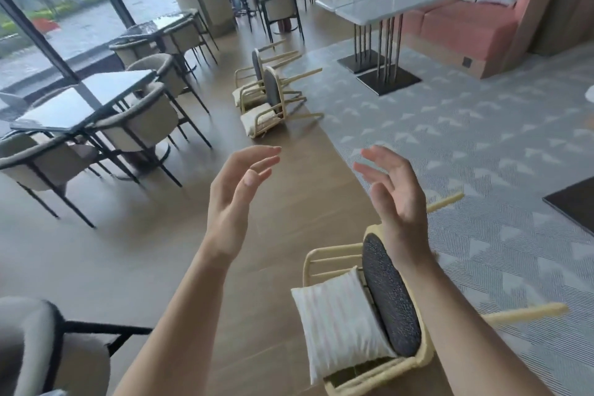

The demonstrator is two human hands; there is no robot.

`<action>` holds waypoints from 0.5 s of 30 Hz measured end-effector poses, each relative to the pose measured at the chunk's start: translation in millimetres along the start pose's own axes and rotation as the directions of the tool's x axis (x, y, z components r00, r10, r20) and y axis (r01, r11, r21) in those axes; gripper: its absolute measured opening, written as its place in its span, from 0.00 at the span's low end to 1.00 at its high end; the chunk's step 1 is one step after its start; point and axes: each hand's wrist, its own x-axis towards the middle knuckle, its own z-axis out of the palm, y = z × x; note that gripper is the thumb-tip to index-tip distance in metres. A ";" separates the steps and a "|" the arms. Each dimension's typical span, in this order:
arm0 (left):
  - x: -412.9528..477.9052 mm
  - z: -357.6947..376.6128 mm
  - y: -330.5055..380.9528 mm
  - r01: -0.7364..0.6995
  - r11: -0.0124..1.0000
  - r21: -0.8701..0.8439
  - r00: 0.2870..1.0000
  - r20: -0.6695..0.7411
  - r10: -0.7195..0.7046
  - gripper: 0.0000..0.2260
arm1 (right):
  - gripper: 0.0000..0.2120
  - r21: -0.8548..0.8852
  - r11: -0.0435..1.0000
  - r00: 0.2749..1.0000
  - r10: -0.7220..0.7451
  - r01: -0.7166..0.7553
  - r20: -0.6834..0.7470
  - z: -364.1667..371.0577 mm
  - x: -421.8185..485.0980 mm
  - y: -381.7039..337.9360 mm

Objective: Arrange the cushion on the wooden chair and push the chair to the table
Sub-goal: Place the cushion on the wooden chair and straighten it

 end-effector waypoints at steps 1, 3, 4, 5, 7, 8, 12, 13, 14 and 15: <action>14.0 -0.3 -2.7 0.001 1.000 -0.002 1.000 0.003 -0.001 0.19 | 0.47 0.006 1.000 1.000 0.006 -0.006 -0.009 1.2 11.0 5.1; 37.8 2.6 -8.0 0.012 1.000 -0.004 0.999 0.032 -0.012 0.18 | 0.46 0.008 1.000 1.000 0.018 -0.018 -0.013 2.3 28.0 12.3; 46.7 5.2 -12.1 0.012 1.000 -0.008 0.999 0.051 -0.012 0.18 | 0.45 0.008 1.000 0.999 0.026 -0.026 -0.020 1.5 34.6 16.7; 55.3 8.8 -17.2 0.011 1.000 -0.016 0.997 0.073 -0.010 0.18 | 0.45 0.007 0.999 0.999 0.034 -0.034 -0.034 -0.3 40.7 20.9; 70.8 17.9 -26.1 0.018 0.999 -0.032 0.993 0.119 -0.014 0.18 | 0.44 -0.001 0.999 0.997 0.036 -0.036 -0.068 -5.4 49.3 27.4; 78.9 23.4 -30.4 0.029 0.999 -0.041 0.989 0.143 -0.023 0.18 | 0.43 -0.007 0.999 0.996 0.034 -0.035 -0.083 -9.5 53.3 29.8; 111.4 51.5 -54.4 0.055 0.996 -0.067 0.970 0.239 -0.037 0.21 | 0.42 -0.067 0.997 0.983 0.021 -0.034 -0.181 -28.7 65.4 35.8; 120.2 59.2 -60.4 0.049 0.994 -0.093 0.963 0.269 -0.023 0.22 | 0.44 -0.089 0.996 0.976 0.004 -0.024 -0.217 -34.6 69.1 37.2; 129.0 66.4 -67.4 0.043 0.992 -0.119 0.954 0.301 -0.005 0.22 | 0.45 -0.112 0.994 0.967 -0.015 -0.014 -0.256 -39.6 73.4 38.2; 138.8 74.2 -74.9 0.042 0.989 -0.144 0.943 0.334 0.008 0.22 | 0.46 -0.141 0.990 0.955 -0.036 -0.006 -0.294 -44.1 77.8 39.6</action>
